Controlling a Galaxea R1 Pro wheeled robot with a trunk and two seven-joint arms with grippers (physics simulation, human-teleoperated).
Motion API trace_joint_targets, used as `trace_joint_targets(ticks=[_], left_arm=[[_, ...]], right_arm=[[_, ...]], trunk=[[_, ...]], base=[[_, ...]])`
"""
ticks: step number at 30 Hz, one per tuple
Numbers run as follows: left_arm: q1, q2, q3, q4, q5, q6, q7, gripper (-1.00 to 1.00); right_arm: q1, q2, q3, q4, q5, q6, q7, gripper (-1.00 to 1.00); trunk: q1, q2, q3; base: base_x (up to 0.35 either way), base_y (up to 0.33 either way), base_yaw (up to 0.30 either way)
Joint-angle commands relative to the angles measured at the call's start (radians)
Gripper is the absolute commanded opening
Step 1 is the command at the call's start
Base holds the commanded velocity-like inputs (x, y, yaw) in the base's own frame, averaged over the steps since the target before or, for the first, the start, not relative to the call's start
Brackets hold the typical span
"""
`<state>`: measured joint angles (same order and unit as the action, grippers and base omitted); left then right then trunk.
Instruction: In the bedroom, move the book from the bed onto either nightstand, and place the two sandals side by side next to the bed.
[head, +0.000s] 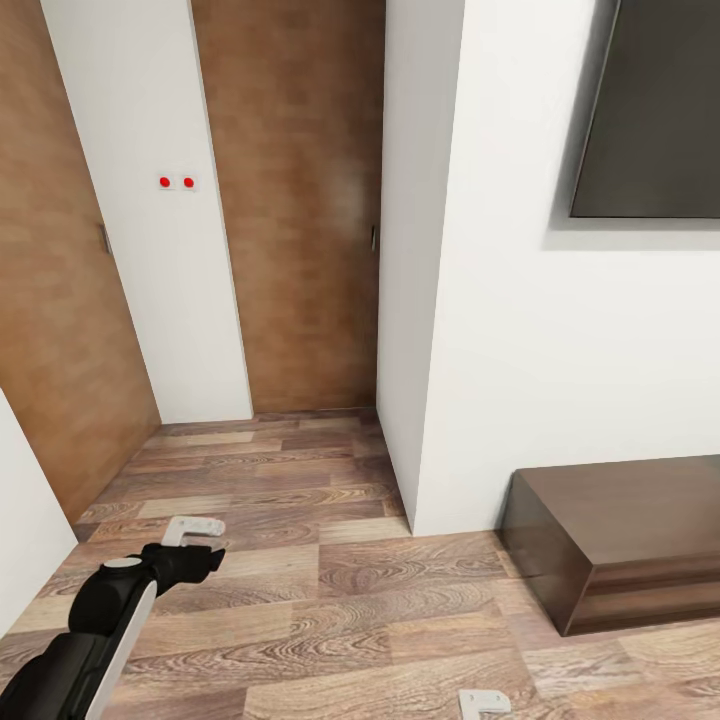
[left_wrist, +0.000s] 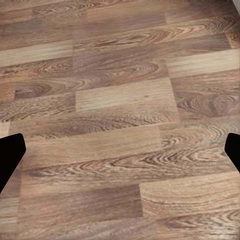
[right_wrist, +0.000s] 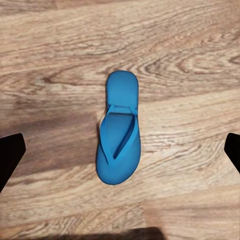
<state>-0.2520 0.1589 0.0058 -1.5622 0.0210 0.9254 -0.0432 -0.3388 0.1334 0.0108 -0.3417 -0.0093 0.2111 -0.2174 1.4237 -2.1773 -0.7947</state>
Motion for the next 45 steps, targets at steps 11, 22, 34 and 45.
trace_joint_targets(ticks=[11,22,34,45], left_arm=[[-0.001,0.002,0.002,-0.011,0.002,0.008,-0.003,1.0],[-0.001,0.002,0.002,-0.012,0.002,0.009,-0.003,1.0],[0.0,0.002,0.002,-0.01,0.001,0.008,-0.002,1.0],[0.0,0.002,0.002,-0.01,0.001,0.006,-0.001,1.0]], right_arm=[[-0.011,0.0,0.003,-0.006,0.001,0.009,-0.004,1.0],[-0.019,0.001,0.003,-0.008,0.001,0.01,0.0,1.0],[-0.02,0.0,0.003,-0.01,0.002,0.009,0.009,1.0],[-0.02,0.001,0.004,-0.01,0.002,0.008,0.009,1.0]], trunk=[[0.011,-0.021,-0.01],[0.054,-0.098,-0.045],[0.1,-0.182,-0.083],[0.142,-0.259,-0.12]], base=[[0.0,0.0,0.0],[0.0,0.0,0.0],[0.0,0.0,0.0],[0.0,0.0,0.0]])
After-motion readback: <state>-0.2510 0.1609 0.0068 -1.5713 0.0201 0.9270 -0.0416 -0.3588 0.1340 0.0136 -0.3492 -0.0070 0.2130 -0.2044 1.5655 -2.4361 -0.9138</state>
